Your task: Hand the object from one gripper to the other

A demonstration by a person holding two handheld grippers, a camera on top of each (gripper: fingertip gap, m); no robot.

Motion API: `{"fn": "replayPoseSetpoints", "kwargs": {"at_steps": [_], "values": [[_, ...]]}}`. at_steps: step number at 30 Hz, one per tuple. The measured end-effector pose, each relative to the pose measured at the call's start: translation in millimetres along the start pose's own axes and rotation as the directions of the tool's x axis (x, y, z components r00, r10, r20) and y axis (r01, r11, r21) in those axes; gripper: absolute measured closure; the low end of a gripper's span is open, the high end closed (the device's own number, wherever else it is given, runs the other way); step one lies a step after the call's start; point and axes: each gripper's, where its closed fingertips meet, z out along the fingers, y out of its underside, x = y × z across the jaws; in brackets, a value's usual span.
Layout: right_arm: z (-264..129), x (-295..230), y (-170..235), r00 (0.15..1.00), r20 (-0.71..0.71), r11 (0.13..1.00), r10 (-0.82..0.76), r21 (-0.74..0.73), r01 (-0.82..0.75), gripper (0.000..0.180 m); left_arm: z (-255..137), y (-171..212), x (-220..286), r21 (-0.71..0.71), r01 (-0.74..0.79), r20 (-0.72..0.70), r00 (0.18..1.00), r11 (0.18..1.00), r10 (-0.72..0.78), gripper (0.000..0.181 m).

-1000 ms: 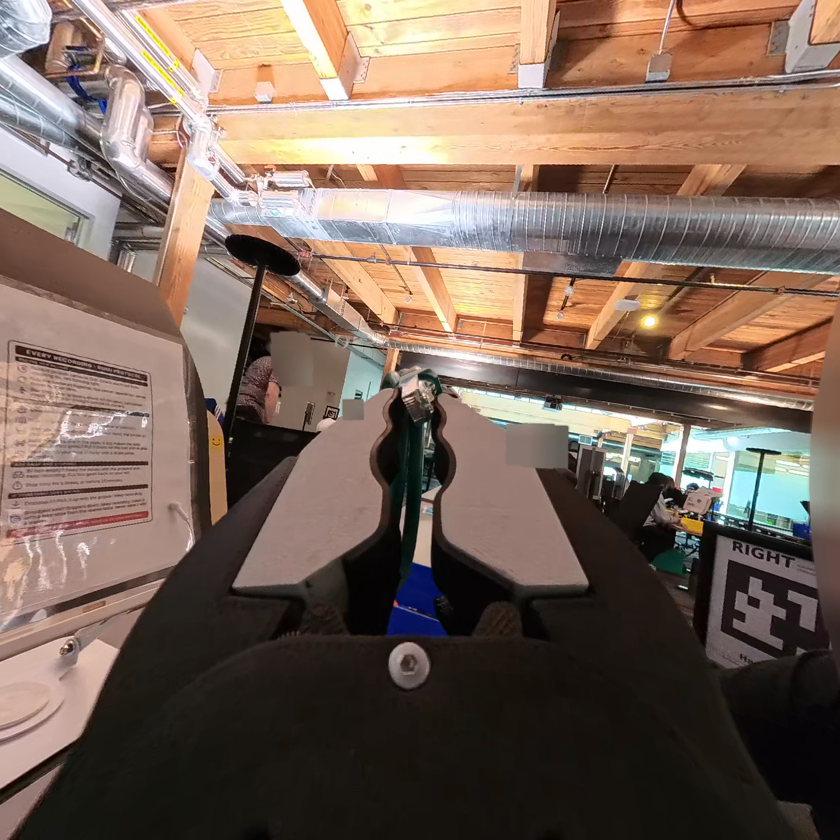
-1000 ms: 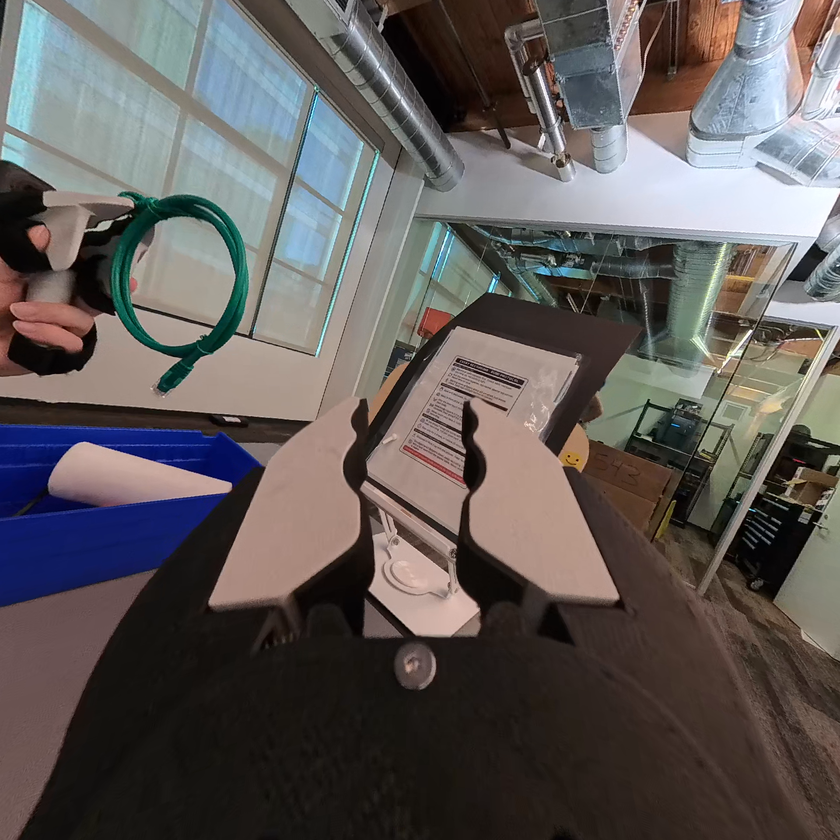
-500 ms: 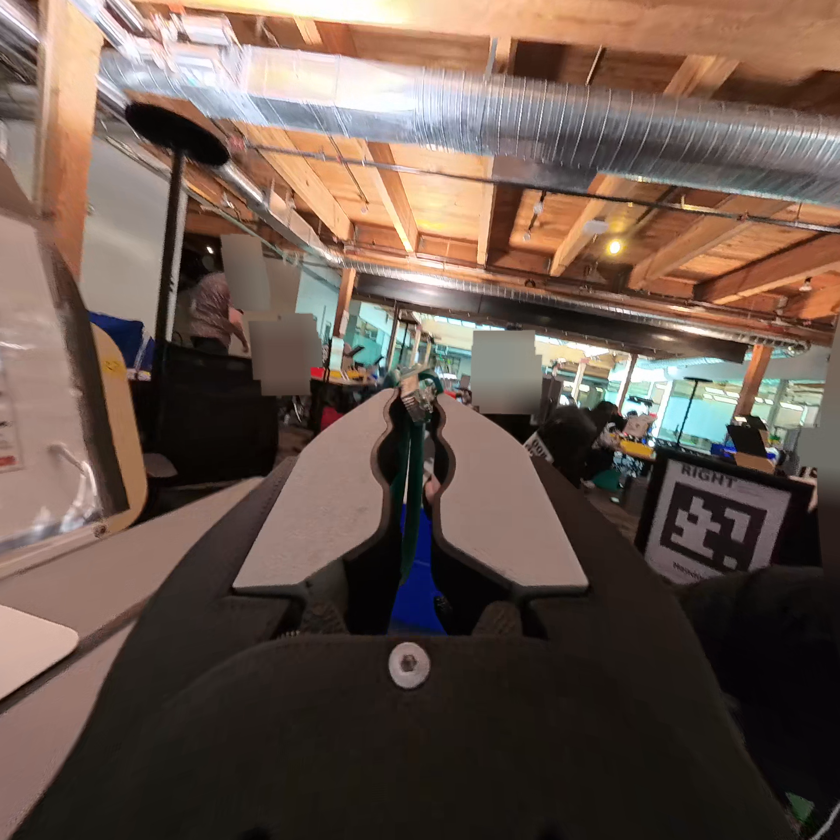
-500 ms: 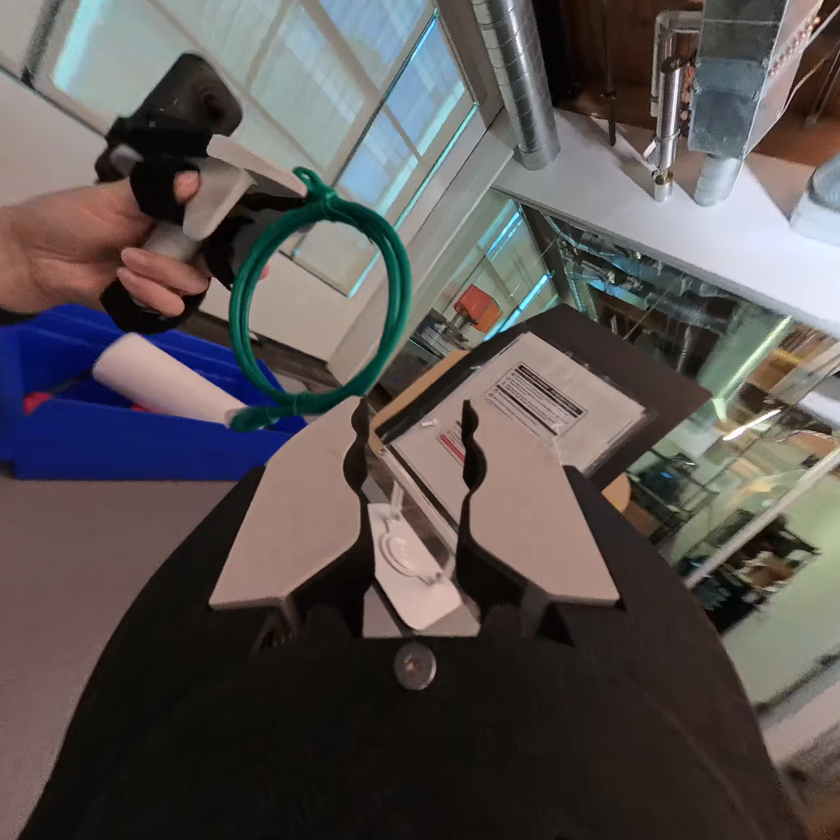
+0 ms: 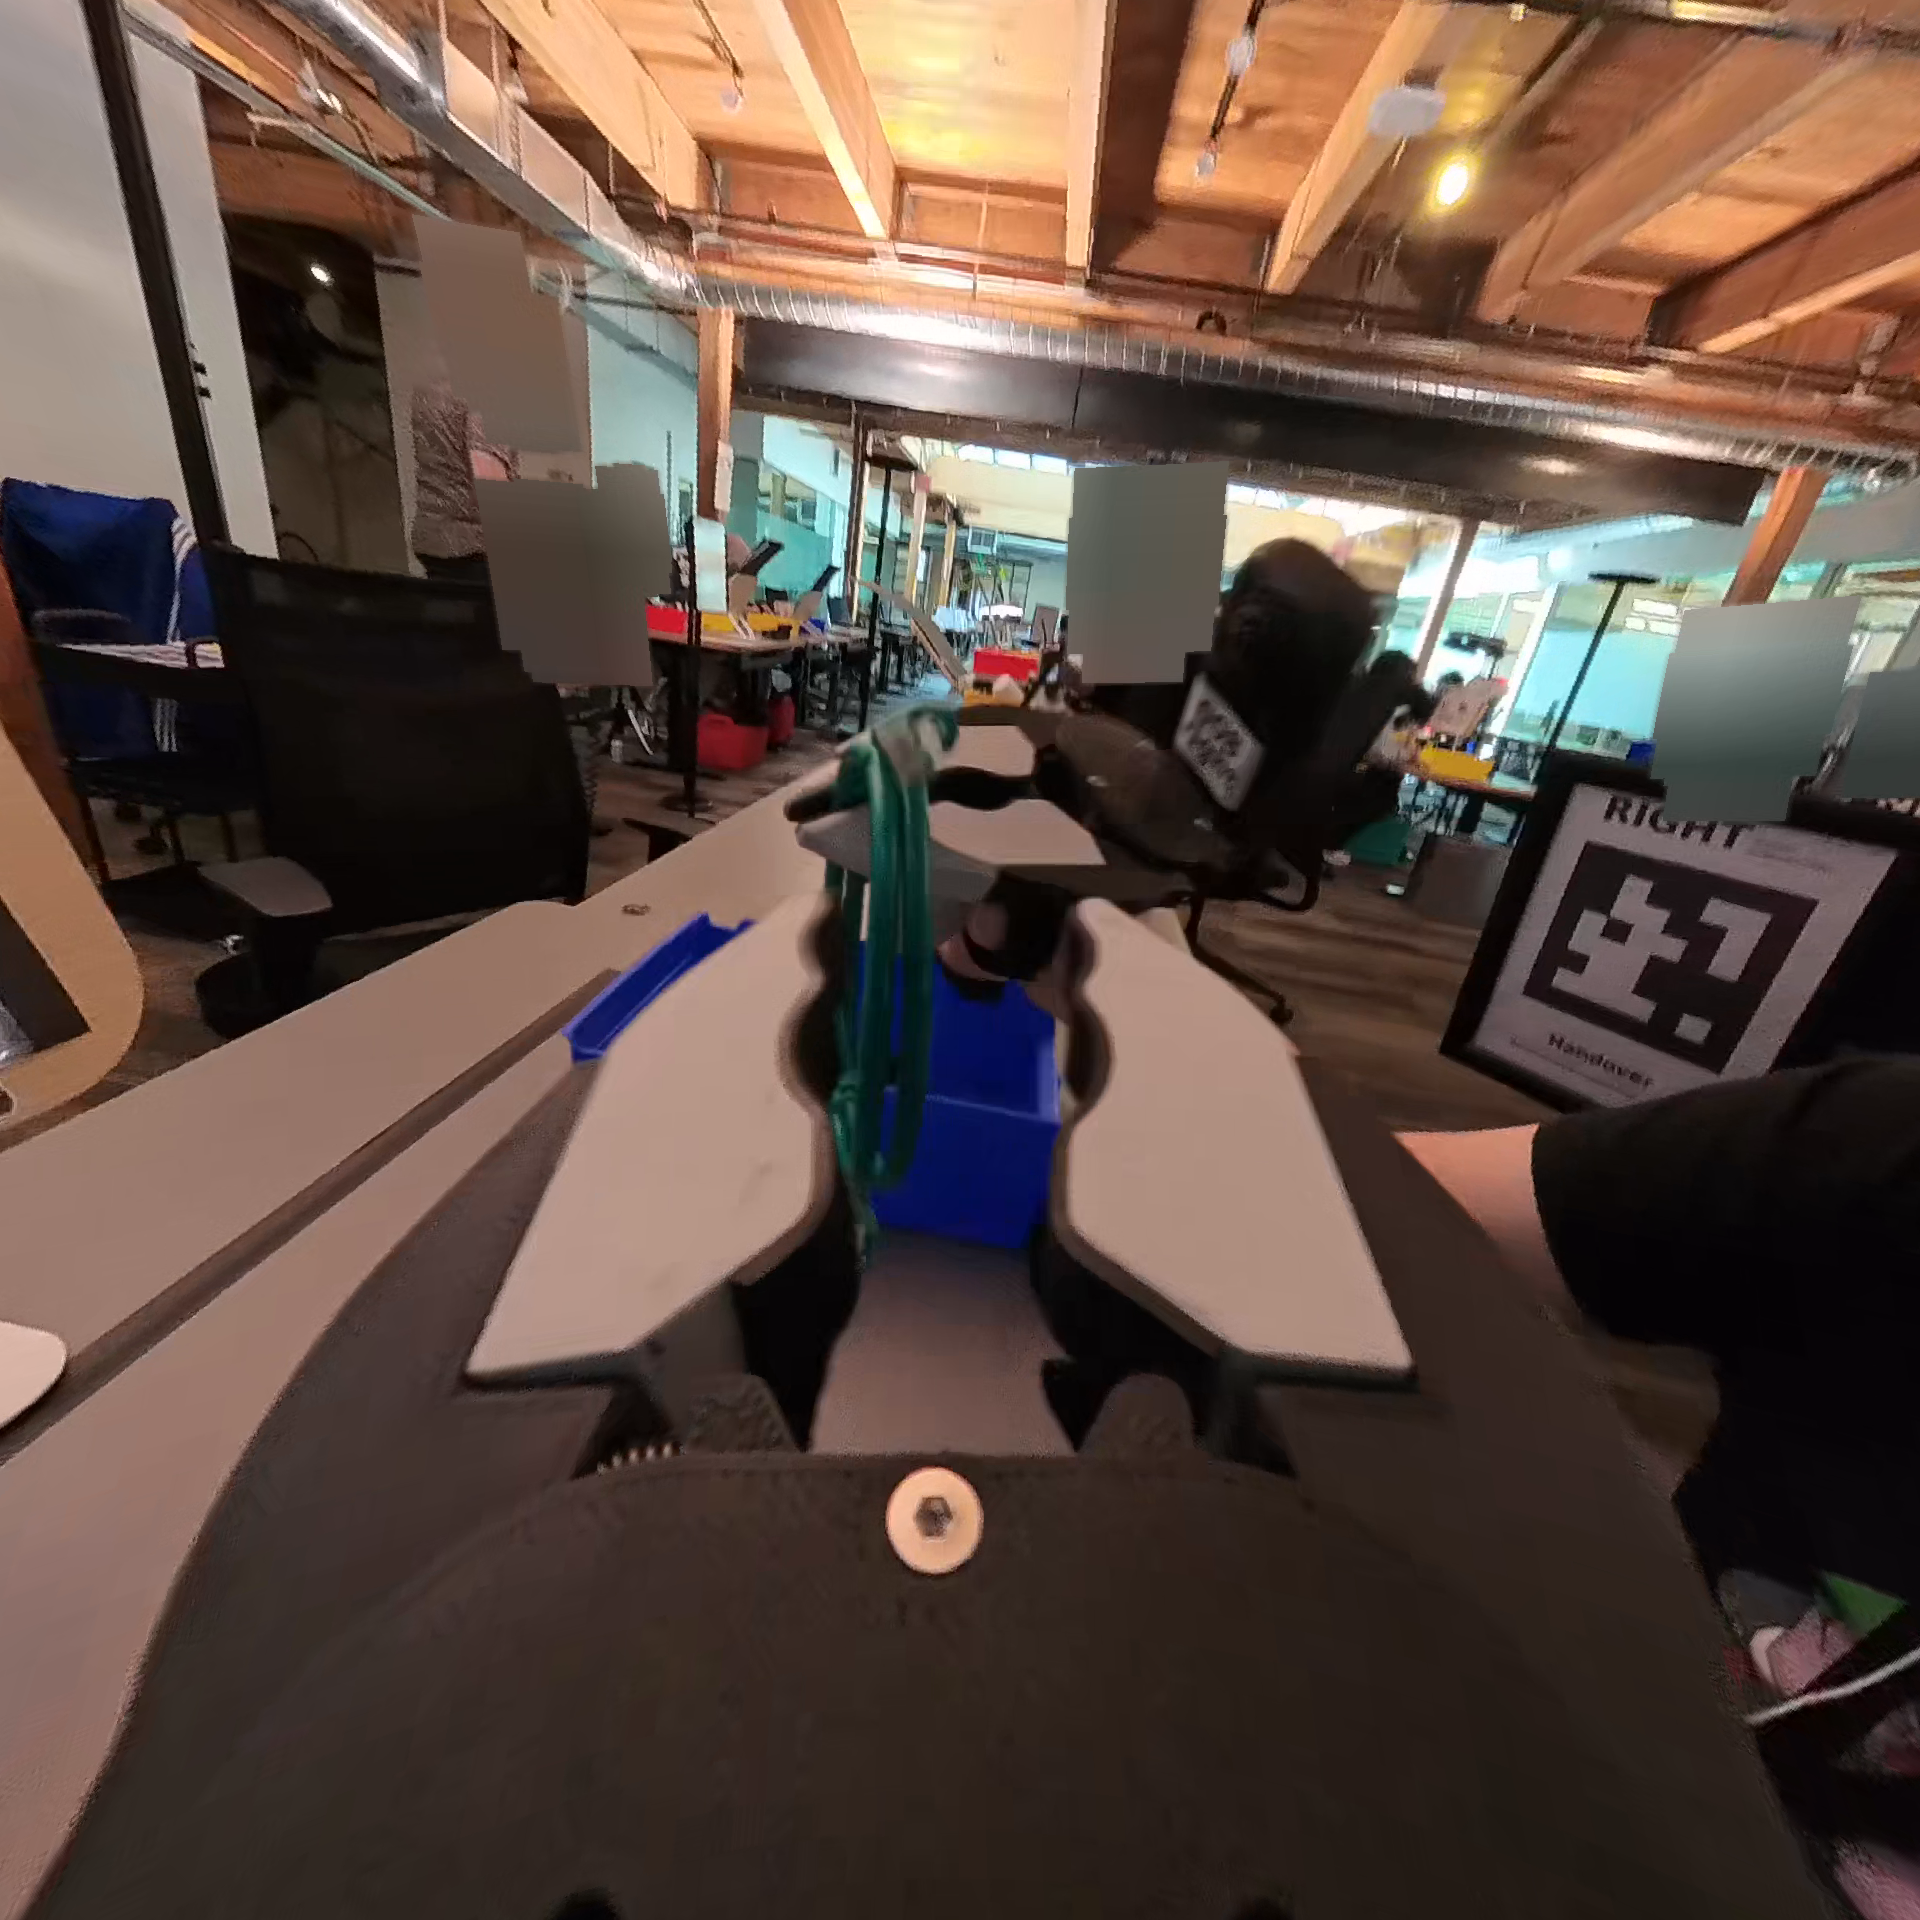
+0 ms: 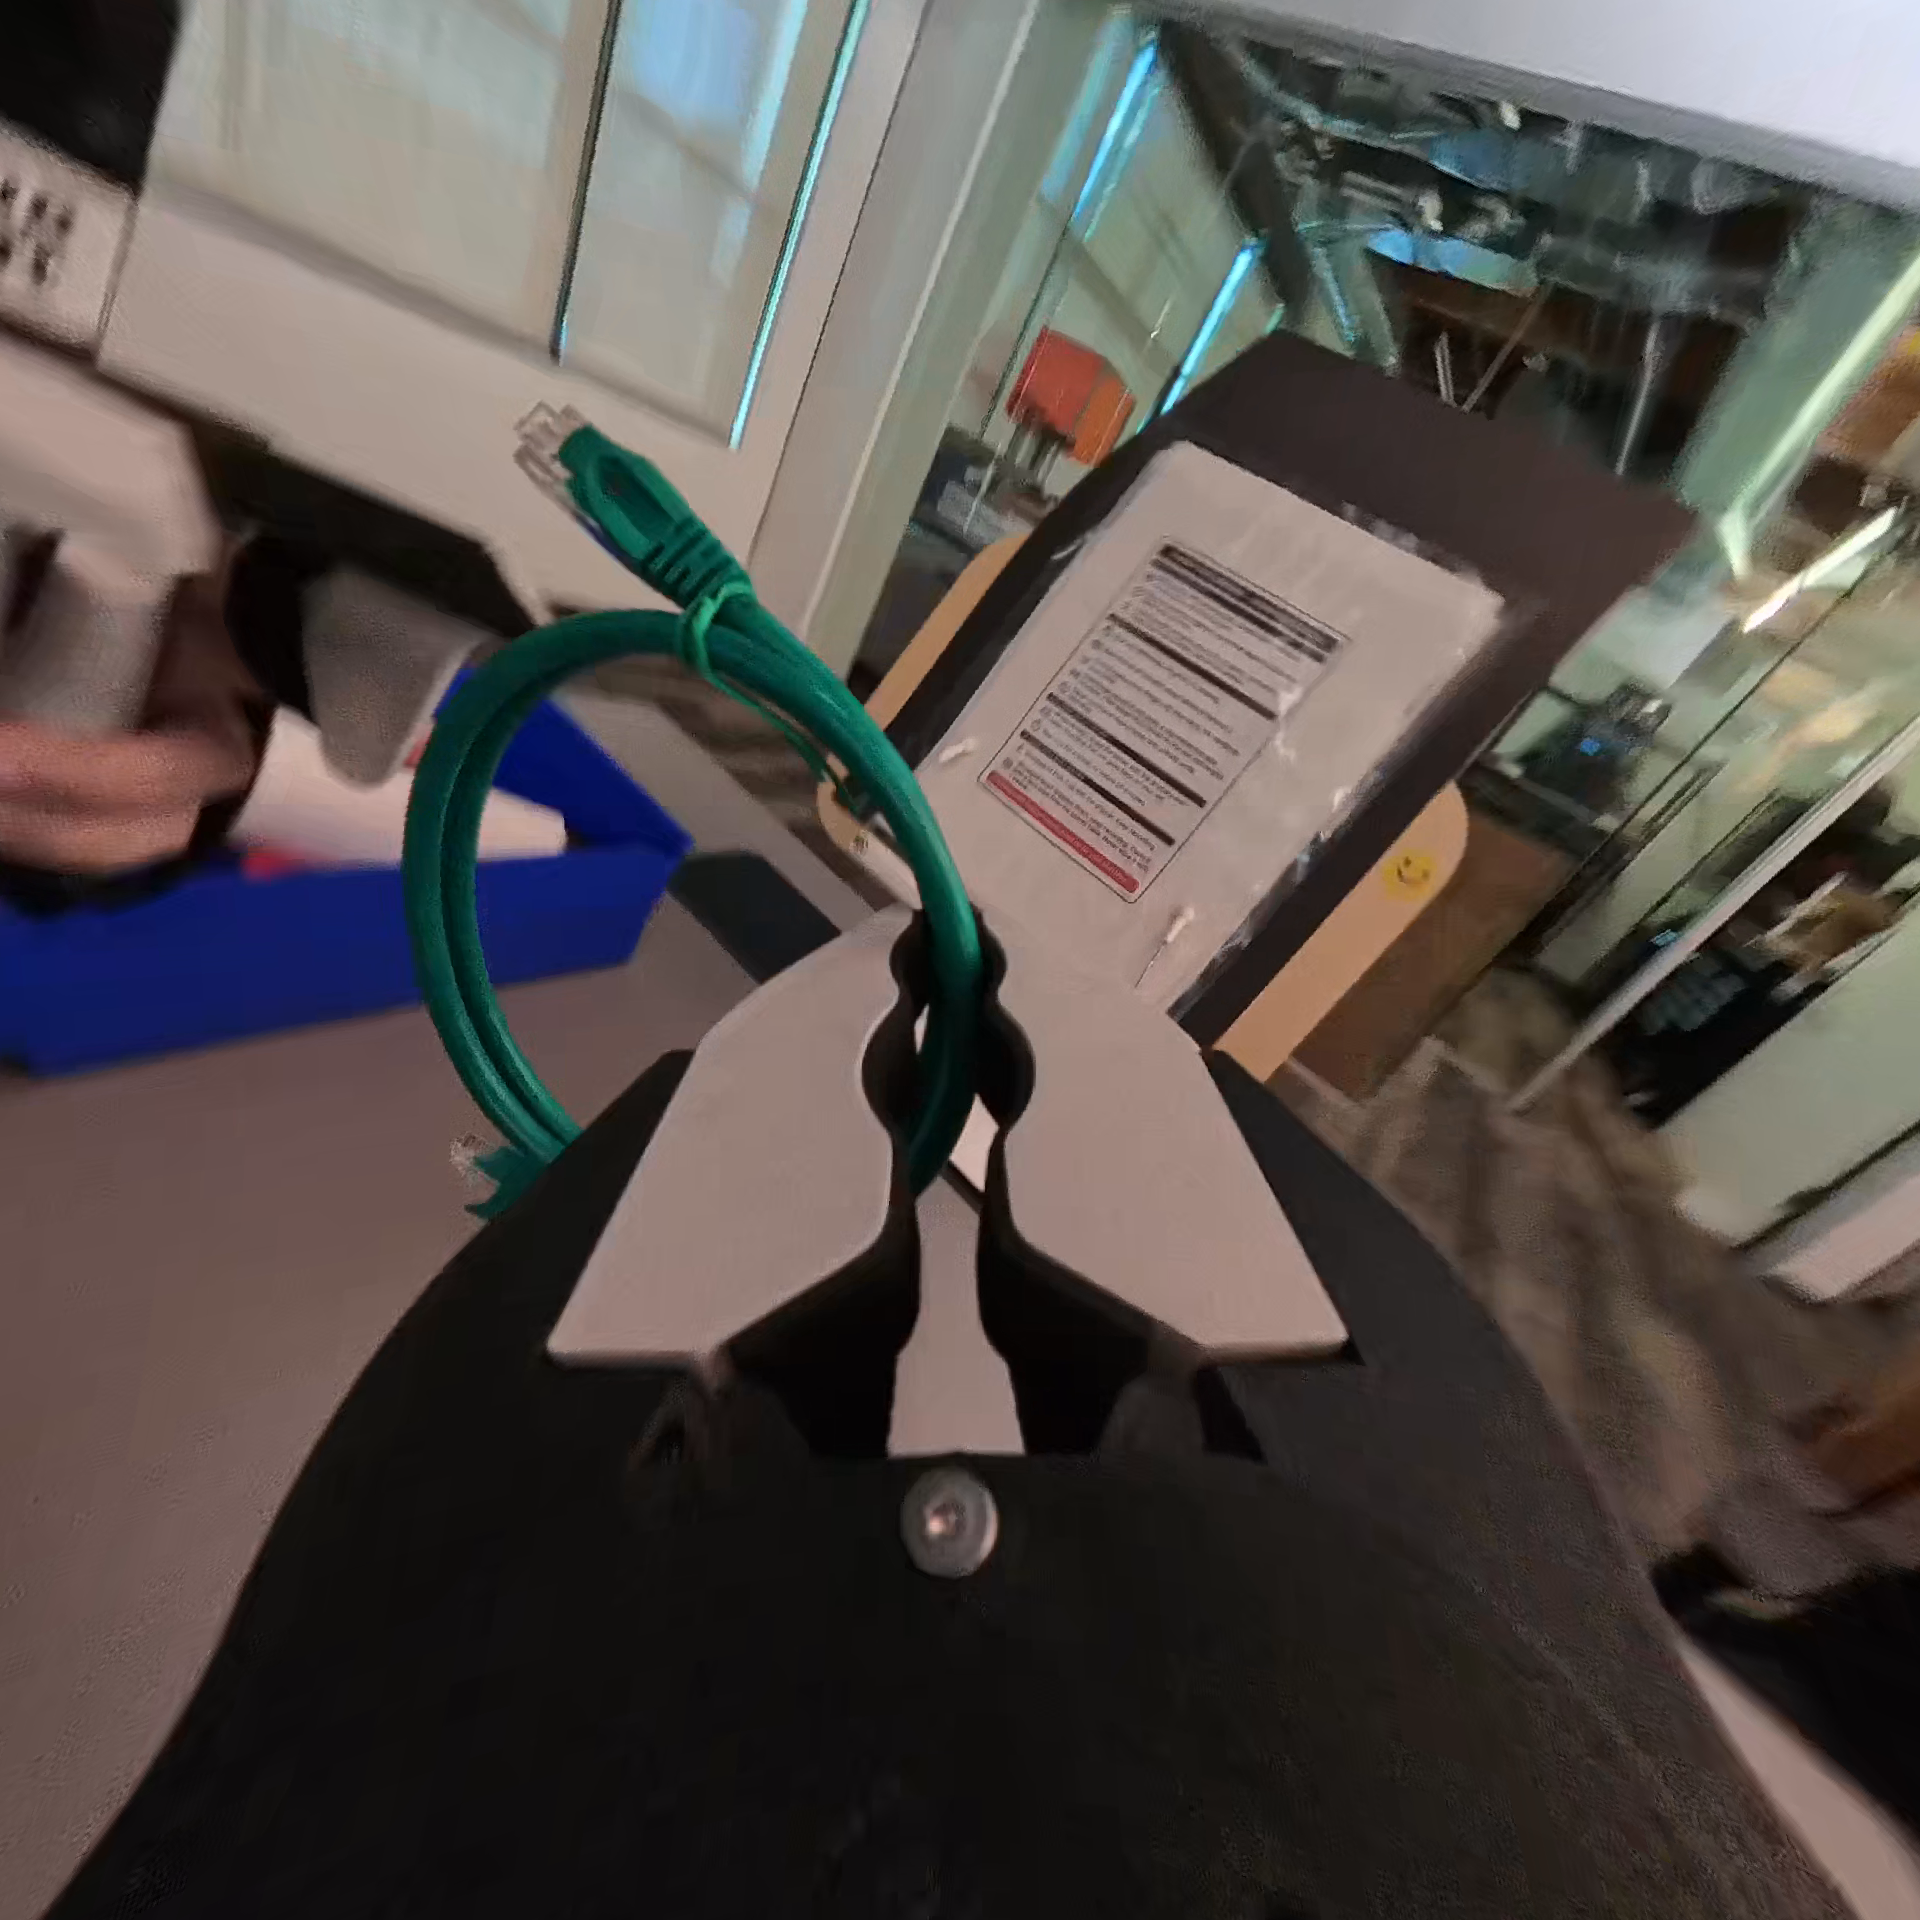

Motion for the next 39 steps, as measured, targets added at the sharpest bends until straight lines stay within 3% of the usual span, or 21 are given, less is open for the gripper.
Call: {"fn": "replayPoseSetpoints", "kwargs": {"at_steps": [1, 3, 4, 7, 10, 12, 22, 26, 29, 30, 33, 35, 37, 39], "values": [[-2.0, 14.3, 2.4, 0.994, -0.003, 0.993, 0.113, 0.035, -0.113, 0.172, -1.4, -3.8, 0.0, 0.016, 0.004, 0.004, 1.0, 1.0, -0.004, 0.129], [-9.2, 47.5, 9.4, 0.921, 0.018, 0.912, 0.39, 0.132, -0.389, 0.172, -4.7, -9.4, -2.7, 0.042, -0.003, 0.025, 1.0, 0.999, 0.002, 0.117], [-14.3, 64.8, 14.3, 0.84, 0.054, 0.821, 0.54, 0.186, -0.539, 0.173, -6.0, -11.0, -3.7, 0.05, -0.008, 0.03, 1.0, 0.999, 0.006, 0.117], [-29.1, 108.4, 37.2, 0.436, 0.262, 0.367, 0.861, 0.273, -0.889, 0.173, -6.2, -10.1, -4.1, 0.048, -0.003, 0.021, 1.0, 0.999, 0.002, 0.117], [-33.2, 128.8, 64.9, 0.043, 0.451, -0.057, 0.892, 0.205, -0.977, 0.173, -2.8, -4.1, -4.4, 0.031, 0.002, 0.013, 1.0, 1.0, -0.003, 0.119], [-29.8, 131.8, 80.8, -0.074, 0.471, -0.183, 0.879, 0.192, -0.964, 0.173, 1.1, 2.5, -5.6, 0.011, -0.003, 0.017, 1.0, 1.0, 0.002, 0.119], [16.1, 29.8, 51.4, 0.087, 0.37, 0.052, 0.925, 0.105, -0.993, 0.173, 26.0, 33.8, -13.8, -0.053, -0.278, 0.211, 0.936, 0.959, 0.283, 0.123], [27.5, -26.1, 29.1, 0.05, 0.448, 0.085, 0.892, -0.057, -0.995, 0.173, 33.0, 40.8, -2.3, -0.067, -0.315, 0.165, 0.932, 0.947, 0.322, 0.126], [25.8, -49.1, 12.6, -0.024, 0.526, 0.087, 0.85, -0.186, -0.979, 0.173, 29.0, 37.7, 28.5, -0.009, -0.378, -0.011, 0.926, 0.926, 0.378, 0.162], [24.8, -57.5, 7.6, -0.05, 0.549, 0.105, 0.834, -0.247, -0.963, 0.173, 27.6, 37.4, 36.5, -0.002, -0.412, -0.047, 0.91, 0.911, 0.411, 0.162], [23.1, -73.5, 1.4, -0.068, 0.592, 0.185, 0.803, -0.356, -0.916, 0.17, 26.6, 40.9, 45.8, -0.054, -0.572, -0.047, 0.82, 0.818, 0.571, 0.166], [28.4, -66.6, 6.9, -0.041, 0.575, 0.197, 0.817, -0.345, -0.917, 0.141, 26.0, 37.9, 40.0, -0.116, -0.656, 0.022, 0.749, 0.746, 0.663, 0.167], [30.1, -50.1, 14.1, 0.041, 0.569, 0.238, 0.821, -0.276, -0.931, 0.142, 22.7, 35.4, 31.0, -0.19, -0.699, 0.068, 0.691, 0.689, 0.719, 0.167], [30.2, -30.6, 20.6, 0.201, 0.542, 0.335, 0.816, -0.16, -0.928, 0.142, 14.4, 27.4, 9.5, -0.303, -0.776, 0.173, 0.526, 0.553, 0.833, 0.168]]}}
